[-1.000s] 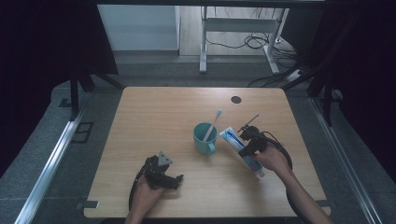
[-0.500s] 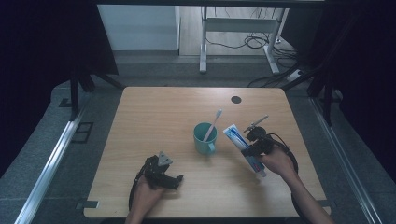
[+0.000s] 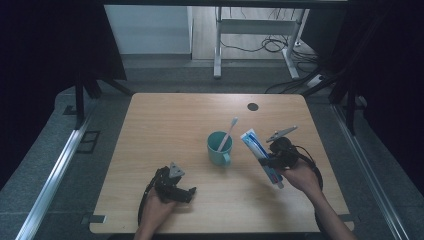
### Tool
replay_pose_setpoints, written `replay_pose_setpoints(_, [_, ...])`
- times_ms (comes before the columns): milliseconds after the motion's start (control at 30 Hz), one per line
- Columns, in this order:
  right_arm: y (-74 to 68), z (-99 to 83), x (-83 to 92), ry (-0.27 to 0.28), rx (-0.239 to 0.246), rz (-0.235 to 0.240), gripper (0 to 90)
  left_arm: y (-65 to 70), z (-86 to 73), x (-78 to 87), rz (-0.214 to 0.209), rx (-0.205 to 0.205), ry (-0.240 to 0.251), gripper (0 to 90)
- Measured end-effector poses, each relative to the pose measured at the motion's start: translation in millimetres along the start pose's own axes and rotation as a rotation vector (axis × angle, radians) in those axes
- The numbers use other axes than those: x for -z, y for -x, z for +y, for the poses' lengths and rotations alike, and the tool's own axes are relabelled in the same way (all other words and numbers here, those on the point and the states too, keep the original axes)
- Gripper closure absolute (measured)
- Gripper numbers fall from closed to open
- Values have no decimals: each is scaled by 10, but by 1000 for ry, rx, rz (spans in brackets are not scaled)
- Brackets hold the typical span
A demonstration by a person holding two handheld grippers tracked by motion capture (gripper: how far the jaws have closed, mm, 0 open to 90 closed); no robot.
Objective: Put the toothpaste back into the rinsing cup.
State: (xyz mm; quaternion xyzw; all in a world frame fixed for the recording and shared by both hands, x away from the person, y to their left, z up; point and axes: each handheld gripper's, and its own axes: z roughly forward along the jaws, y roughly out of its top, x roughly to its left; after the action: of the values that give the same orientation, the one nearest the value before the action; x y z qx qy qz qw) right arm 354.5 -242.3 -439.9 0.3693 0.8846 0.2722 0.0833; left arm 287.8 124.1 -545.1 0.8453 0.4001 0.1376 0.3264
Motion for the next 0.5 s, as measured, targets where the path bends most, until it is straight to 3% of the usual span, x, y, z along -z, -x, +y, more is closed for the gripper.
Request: replay_pose_setpoints(500, [-67, 40, 95, 133, 20, 6, 720, -4, 1, 0, 1, -5, -1, 0])
